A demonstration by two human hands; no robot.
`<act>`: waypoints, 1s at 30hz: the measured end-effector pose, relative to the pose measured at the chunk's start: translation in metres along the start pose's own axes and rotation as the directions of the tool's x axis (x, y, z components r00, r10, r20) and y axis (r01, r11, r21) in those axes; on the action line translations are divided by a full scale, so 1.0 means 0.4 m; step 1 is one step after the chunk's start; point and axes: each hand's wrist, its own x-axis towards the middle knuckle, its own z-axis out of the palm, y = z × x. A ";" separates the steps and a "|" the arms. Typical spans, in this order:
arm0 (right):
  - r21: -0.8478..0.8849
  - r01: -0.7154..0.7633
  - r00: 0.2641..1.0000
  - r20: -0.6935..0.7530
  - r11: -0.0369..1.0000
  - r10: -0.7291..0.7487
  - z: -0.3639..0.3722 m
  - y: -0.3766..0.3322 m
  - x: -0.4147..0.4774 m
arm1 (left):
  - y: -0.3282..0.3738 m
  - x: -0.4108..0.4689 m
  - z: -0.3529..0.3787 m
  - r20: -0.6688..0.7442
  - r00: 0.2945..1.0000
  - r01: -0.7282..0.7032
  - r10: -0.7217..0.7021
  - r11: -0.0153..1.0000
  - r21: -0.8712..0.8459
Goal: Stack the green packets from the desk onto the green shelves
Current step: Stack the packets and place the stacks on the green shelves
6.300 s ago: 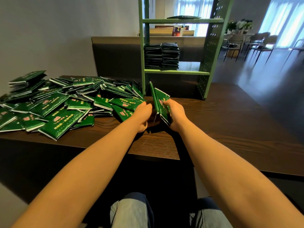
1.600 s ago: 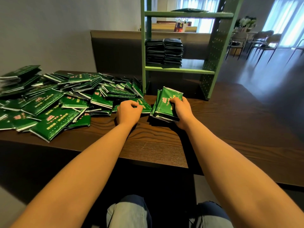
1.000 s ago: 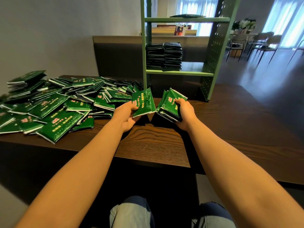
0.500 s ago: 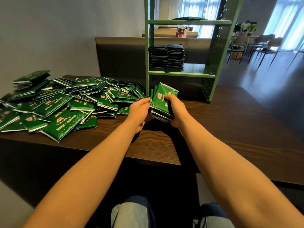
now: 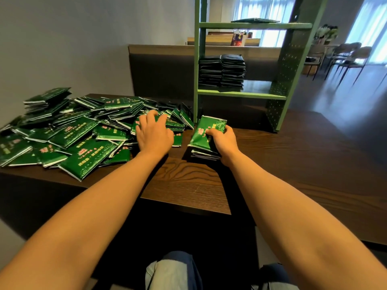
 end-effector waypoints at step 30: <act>0.270 -0.245 0.969 0.030 0.931 0.246 -0.064 -0.044 -0.023 | 0.048 -0.094 0.009 0.106 0.981 -0.127 0.164 0.948 -0.291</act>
